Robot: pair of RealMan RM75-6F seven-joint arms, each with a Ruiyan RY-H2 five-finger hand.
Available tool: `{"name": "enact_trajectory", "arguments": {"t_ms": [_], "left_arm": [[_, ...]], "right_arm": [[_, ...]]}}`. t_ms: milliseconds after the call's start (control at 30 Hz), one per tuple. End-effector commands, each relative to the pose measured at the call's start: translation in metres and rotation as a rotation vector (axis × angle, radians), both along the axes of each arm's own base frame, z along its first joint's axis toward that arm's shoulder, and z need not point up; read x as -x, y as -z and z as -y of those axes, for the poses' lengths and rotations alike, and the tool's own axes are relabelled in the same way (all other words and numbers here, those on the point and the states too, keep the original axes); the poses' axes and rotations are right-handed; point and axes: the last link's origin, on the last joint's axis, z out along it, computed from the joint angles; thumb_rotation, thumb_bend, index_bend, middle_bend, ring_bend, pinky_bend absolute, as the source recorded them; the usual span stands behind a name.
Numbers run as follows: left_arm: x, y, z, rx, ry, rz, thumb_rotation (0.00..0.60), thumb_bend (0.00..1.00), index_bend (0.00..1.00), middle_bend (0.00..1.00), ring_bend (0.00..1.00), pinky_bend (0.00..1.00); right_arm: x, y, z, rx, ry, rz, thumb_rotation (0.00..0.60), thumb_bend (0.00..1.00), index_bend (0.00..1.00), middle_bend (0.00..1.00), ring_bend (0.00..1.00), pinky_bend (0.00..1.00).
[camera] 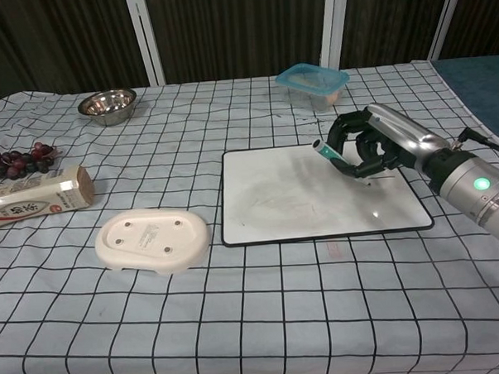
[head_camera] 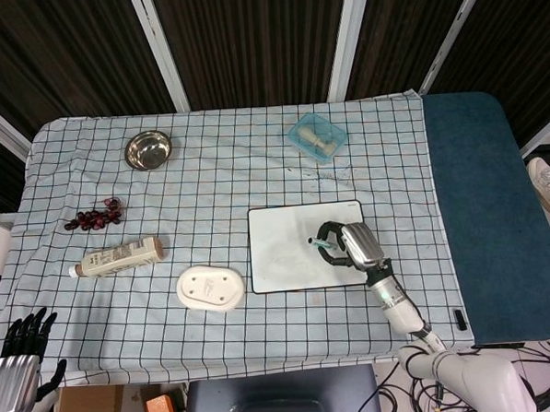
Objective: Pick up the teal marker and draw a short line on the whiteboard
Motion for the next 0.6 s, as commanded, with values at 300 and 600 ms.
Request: {"name": "enact_trajectory", "arguments": {"t_ms": [300,600], "left_arm": [[-0.001,0.000,0.000,-0.002,0.003,0.000,0.600,0.37,0.00,0.00,0.00,0.06],[0.000,0.000,0.003,-0.005,0.000,-0.002,0.600,0.37,0.00,0.00,0.00,0.06]], "right_arm": [[0.008,0.000,0.000,-0.004,0.020,-0.014,0.600,0.38,1.00,0.76,0.74,0.74],[0.025,-0.010,0.000,0.012,0.044,-0.037,0.600,0.38,1.00,0.76,0.74,0.74]]}}
